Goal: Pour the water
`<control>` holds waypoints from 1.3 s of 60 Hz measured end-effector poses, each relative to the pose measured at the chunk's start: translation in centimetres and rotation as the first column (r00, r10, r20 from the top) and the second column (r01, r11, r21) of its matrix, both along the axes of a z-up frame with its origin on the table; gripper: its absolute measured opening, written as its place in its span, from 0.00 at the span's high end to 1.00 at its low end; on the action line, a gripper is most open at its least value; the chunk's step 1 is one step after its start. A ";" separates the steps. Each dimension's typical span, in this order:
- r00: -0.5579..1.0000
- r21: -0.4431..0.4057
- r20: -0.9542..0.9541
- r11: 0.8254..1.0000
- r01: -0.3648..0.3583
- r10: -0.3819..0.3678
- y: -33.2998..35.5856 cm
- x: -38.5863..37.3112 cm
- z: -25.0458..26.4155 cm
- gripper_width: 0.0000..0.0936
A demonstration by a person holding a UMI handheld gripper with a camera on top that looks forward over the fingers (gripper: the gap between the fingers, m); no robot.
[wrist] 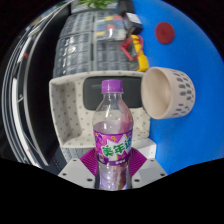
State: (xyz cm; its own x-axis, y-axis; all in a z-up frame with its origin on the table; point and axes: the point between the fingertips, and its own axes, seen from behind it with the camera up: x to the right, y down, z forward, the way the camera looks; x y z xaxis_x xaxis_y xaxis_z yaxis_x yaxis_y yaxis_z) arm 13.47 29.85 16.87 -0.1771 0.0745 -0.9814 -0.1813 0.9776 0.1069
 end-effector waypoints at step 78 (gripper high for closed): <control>0.981 -0.992 -0.102 -0.095 -0.088 0.163 -27.1 1.3 -2.5 0.61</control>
